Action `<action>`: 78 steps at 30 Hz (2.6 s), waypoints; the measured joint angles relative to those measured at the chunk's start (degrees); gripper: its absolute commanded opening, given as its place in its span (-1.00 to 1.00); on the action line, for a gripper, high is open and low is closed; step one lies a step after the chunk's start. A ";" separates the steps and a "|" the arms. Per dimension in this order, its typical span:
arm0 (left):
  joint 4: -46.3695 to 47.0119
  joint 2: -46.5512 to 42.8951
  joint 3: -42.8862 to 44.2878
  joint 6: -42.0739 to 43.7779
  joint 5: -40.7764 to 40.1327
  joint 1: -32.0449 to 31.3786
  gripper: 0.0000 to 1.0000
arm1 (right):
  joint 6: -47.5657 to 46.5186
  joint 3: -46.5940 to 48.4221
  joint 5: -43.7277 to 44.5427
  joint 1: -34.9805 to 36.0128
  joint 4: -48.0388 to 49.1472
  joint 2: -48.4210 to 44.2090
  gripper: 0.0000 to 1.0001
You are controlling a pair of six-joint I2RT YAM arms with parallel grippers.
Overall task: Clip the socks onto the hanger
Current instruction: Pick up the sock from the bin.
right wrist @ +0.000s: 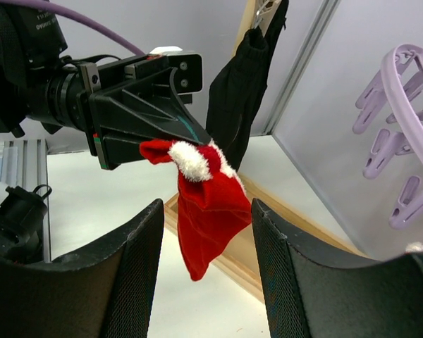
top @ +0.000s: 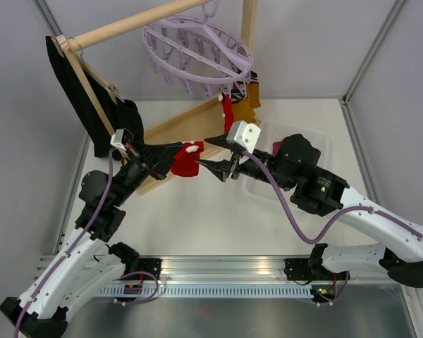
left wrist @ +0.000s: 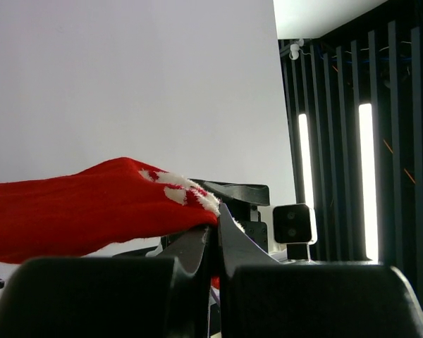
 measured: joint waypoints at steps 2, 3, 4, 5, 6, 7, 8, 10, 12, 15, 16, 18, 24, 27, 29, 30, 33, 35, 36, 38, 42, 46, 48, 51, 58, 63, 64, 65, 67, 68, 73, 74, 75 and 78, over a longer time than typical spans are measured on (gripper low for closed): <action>0.00 -0.07 0.17 -0.02 0.02 0.00 -0.95 | -0.22 0.07 -0.48 0.04 -0.26 0.22 0.18; 0.00 -0.07 0.28 -0.02 0.02 0.00 -0.95 | -0.31 0.07 -0.59 0.15 -0.42 0.35 0.18; 0.00 -0.07 0.37 -0.02 0.02 0.00 -0.95 | -0.44 0.07 -0.61 0.28 -0.46 0.48 0.18; 0.00 -0.07 0.46 -0.02 0.02 0.00 -0.95 | -0.57 0.07 -0.72 0.39 -0.48 0.66 0.18; -0.02 -0.07 0.55 -0.02 0.02 0.00 -0.95 | -0.81 0.07 -0.76 0.52 -0.48 0.79 0.18; -0.02 -0.07 0.61 -0.02 0.02 0.00 -0.95 | -0.96 0.07 -0.76 0.68 -0.48 0.90 0.18; -0.02 -0.07 0.66 -0.02 0.04 0.00 -0.95 | -1.18 0.09 -0.79 0.81 -0.48 1.03 0.18; -0.02 -0.07 0.66 -0.02 0.04 0.00 -0.95 | -1.57 0.72 -0.76 1.16 -0.61 1.62 0.18; -0.02 -0.07 0.66 -0.02 0.09 0.00 -0.95 | -1.99 2.08 -0.70 1.57 -0.83 2.62 0.18; -0.02 -0.07 0.66 -0.04 0.35 -0.07 -0.95 | -2.86 4.04 -0.07 2.49 -0.98 4.26 0.17; -0.02 -0.07 0.66 -0.04 0.48 -0.11 -0.95 | -3.19 4.52 0.31 2.91 -1.07 4.66 0.13; -0.02 -0.04 0.66 -0.04 0.52 -0.13 -0.95 | -3.76 5.33 1.03 3.56 -1.33 5.31 0.12; 0.00 -0.04 0.66 -0.15 0.70 -0.15 -0.95 | -4.94 6.08 3.19 4.15 -1.75 5.84 -0.30; 0.02 -0.07 0.66 -0.42 0.83 -0.15 -0.95 | -5.25 6.08 3.96 4.17 -1.86 5.84 -0.49; 0.09 -0.07 0.66 -0.50 0.92 -0.15 -0.95 | -5.33 6.08 4.57 4.31 -1.99 5.84 -0.61; 0.13 -0.07 0.66 -0.59 0.94 -0.15 -0.89 | -5.35 6.10 4.72 4.42 -2.12 5.84 -0.66; 0.28 0.04 0.66 -0.66 0.98 -0.15 -0.65 | -5.25 6.25 5.05 4.63 -2.60 5.84 -0.89; 0.55 0.17 0.66 -0.61 1.01 -0.15 -0.41 | -5.25 6.64 5.20 4.79 -3.10 5.84 -0.99; 0.74 0.31 0.66 -0.35 1.03 -0.15 -0.31 | -5.11 6.99 5.42 4.90 -3.65 5.84 -0.99; 1.05 0.44 0.66 0.26 1.03 -0.15 -0.14 | -4.63 7.43 6.34 5.18 -4.35 5.79 -0.99; 1.22 0.61 0.68 3.82 0.90 -0.15 0.19 | -2.99 7.32 7.67 5.53 -6.14 4.57 -0.99; -2.21 1.97 4.26 12.07 0.35 -0.15 0.46 | -0.04 7.23 9.60 5.60 -8.48 1.46 -0.99; -5.46 3.10 8.59 19.12 -0.59 -0.15 0.51 | 1.57 7.26 11.19 5.62 -9.81 -0.04 -1.00; -10.38 4.44 16.85 32.79 -1.62 -0.15 0.49 | 3.43 7.96 13.68 5.64 -12.61 -0.96 -1.00; -13.79 2.82 26.14 66.31 1.05 -0.15 0.47 | 7.93 16.39 17.18 5.64 -21.77 2.91 -0.99; -13.11 -0.22 21.24 83.73 7.45 -0.15 0.36 | 12.02 30.91 19.71 5.62 -29.24 10.01 -0.99; -13.22 -0.02 20.59 86.20 8.57 -0.15 0.32 | 12.72 33.86 20.06 5.64 -30.29 11.58 -0.99; -13.31 0.33 20.00 88.24 9.68 -0.15 0.31 | 13.40 36.28 20.33 5.62 -31.43 12.98 -0.99; -13.11 0.83 18.40 91.80 11.10 -0.15 0.30 | 14.67 40.11 20.46 5.62 -33.92 15.52 -0.99; -13.11 0.92 17.64 92.83 11.37 -0.15 0.30 | 15.10 40.74 20.46 5.62 -34.58 16.17 -0.99; -11.61 0.24 12.59 96.61 12.50 -0.15 0.29 | 16.92 41.05 19.61 5.55 -38.32 18.40 -0.99; -11.54 0.20 12.24 96.98 12.59 -0.15 0.29 | 17.20 41.05 19.34 5.51 -38.84 18.67 -0.99; -11.50 0.20 12.15 97.29 12.74 -0.15 0.29 | 17.35 41.05 19.10 5.51 -39.10 18.78 -0.99; -10.23 0.20 12.13 97.66 13.05 -0.15 0.29 | 17.88 41.11 18.53 5.51 -39.45 18.99 -0.99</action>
